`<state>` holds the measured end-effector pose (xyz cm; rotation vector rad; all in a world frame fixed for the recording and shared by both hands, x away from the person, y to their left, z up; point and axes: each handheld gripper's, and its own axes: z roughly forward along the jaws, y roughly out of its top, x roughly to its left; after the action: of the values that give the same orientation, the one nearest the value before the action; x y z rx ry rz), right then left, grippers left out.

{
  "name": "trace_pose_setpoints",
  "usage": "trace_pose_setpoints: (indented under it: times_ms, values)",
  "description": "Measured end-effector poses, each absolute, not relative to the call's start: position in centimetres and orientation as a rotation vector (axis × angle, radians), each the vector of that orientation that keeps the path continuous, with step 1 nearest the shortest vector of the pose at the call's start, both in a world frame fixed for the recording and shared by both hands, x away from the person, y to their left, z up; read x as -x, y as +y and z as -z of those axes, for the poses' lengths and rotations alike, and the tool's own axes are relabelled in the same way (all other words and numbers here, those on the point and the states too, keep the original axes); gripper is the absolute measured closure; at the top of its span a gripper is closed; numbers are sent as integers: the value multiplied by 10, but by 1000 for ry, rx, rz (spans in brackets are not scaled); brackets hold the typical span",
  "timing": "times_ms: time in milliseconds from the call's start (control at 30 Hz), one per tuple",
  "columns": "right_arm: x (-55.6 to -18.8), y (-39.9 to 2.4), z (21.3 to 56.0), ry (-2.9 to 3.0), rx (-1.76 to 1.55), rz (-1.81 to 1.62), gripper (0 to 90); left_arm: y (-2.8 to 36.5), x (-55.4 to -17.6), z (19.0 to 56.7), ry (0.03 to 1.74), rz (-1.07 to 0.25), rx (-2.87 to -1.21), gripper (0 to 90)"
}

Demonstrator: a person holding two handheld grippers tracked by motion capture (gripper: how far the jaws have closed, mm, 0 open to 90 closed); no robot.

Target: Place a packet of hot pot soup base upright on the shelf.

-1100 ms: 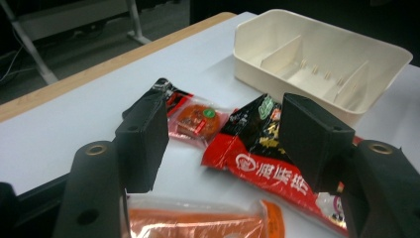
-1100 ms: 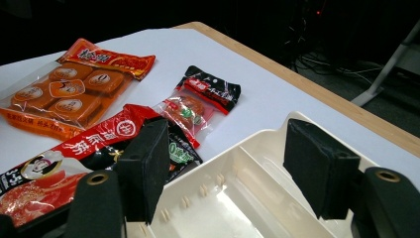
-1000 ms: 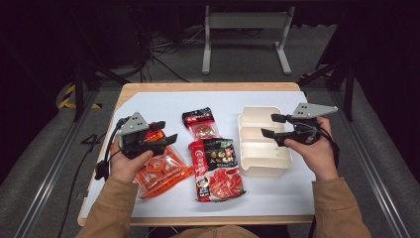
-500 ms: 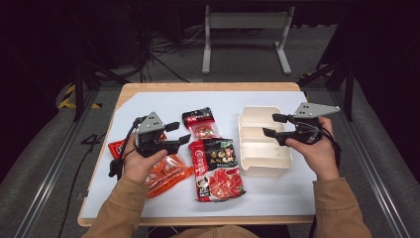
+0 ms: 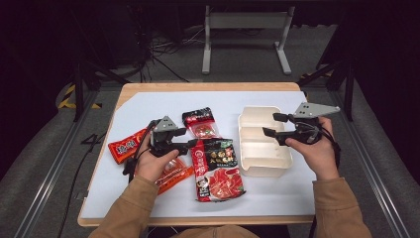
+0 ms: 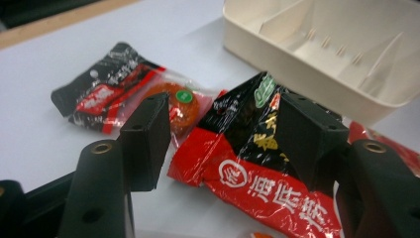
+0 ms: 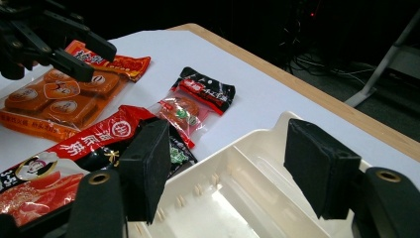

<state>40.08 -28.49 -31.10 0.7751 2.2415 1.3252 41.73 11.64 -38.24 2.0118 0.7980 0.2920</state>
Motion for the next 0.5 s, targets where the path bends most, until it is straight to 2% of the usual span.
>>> trace_pose_setpoints:
  times_ms: [500]
  values:
    - [-402, -283, 314, 2235, -786, -1303, 315, 104, -435, 409, 875, -187, -2091, 370]
